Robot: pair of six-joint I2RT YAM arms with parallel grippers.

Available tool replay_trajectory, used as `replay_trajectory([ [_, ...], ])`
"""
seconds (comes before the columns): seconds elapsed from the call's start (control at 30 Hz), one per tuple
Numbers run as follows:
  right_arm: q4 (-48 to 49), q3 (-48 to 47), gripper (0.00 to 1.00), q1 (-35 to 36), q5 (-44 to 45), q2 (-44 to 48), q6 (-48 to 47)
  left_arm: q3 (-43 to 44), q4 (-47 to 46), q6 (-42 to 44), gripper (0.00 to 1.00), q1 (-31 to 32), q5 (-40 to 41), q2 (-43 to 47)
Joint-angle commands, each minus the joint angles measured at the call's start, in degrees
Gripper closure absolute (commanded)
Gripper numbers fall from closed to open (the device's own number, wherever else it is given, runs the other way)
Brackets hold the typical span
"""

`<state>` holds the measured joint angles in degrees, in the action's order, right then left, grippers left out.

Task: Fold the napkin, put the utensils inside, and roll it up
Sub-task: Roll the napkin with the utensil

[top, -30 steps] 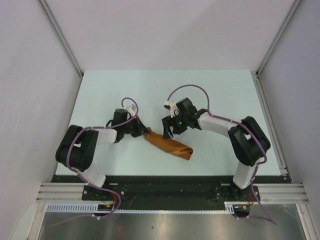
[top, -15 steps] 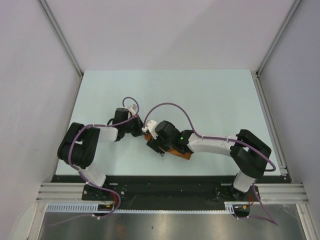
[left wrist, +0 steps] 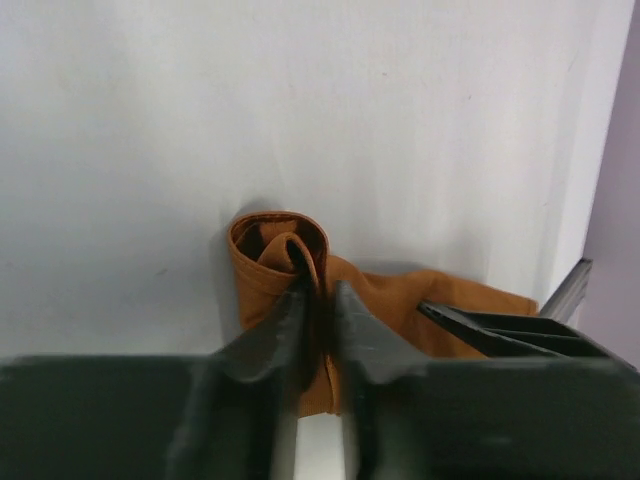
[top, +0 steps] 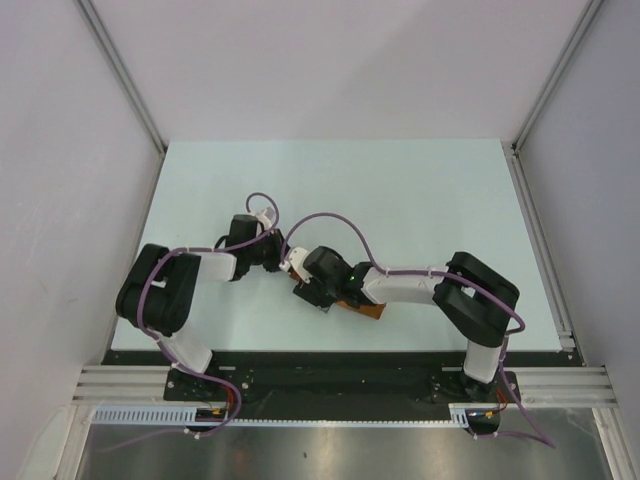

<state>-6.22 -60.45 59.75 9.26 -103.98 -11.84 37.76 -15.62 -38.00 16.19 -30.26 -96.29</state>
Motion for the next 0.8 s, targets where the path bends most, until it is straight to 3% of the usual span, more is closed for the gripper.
replay_trajectory([
  [0.0, -1.95, -1.78, 0.3, -2.88, 0.42, -2.36, 1.9, 1.97, -0.82, -0.23, 0.7, 0.16, -0.41, 1.72],
  [0.03, -2.83, -2.3, 0.32, -3.4, -0.46, -2.45, 2.34, 2.06, -0.64, -0.15, 0.66, 0.08, -0.24, 2.16],
  [0.07, -3.18, -2.48, 0.34, -4.54, -1.51, -2.63, 2.69, 2.23, -0.12, -0.06, 0.54, 0.07, 0.02, 2.86],
  [0.2, -5.03, -3.27, 0.45, -7.1, -8.53, -3.77, 4.01, 2.76, 1.9, 0.38, 0.34, -0.8, 1.6, 7.07],
  [0.5, -9.24, -5.47, 0.56, -13.68, -29.0, -8.07, 7.26, 0.57, 5.33, 1.61, 0.27, -8.09, 1.26, 14.9],
  [0.67, -8.46, -4.6, 0.54, -13.52, -27.98, -7.82, 8.31, -0.32, 7.61, 2.05, 0.23, -9.51, 1.08, 18.67],
  [0.73, -7.32, -3.98, 0.51, -13.87, -27.01, -6.94, 8.84, -0.23, 9.19, 2.66, 0.19, -9.59, 1.17, 19.91],
  [0.77, -7.14, -3.89, 0.45, -13.78, -26.75, -5.8, 9.37, 0.03, 9.98, 3.28, 0.16, -9.68, 1.52, 21.39],
])
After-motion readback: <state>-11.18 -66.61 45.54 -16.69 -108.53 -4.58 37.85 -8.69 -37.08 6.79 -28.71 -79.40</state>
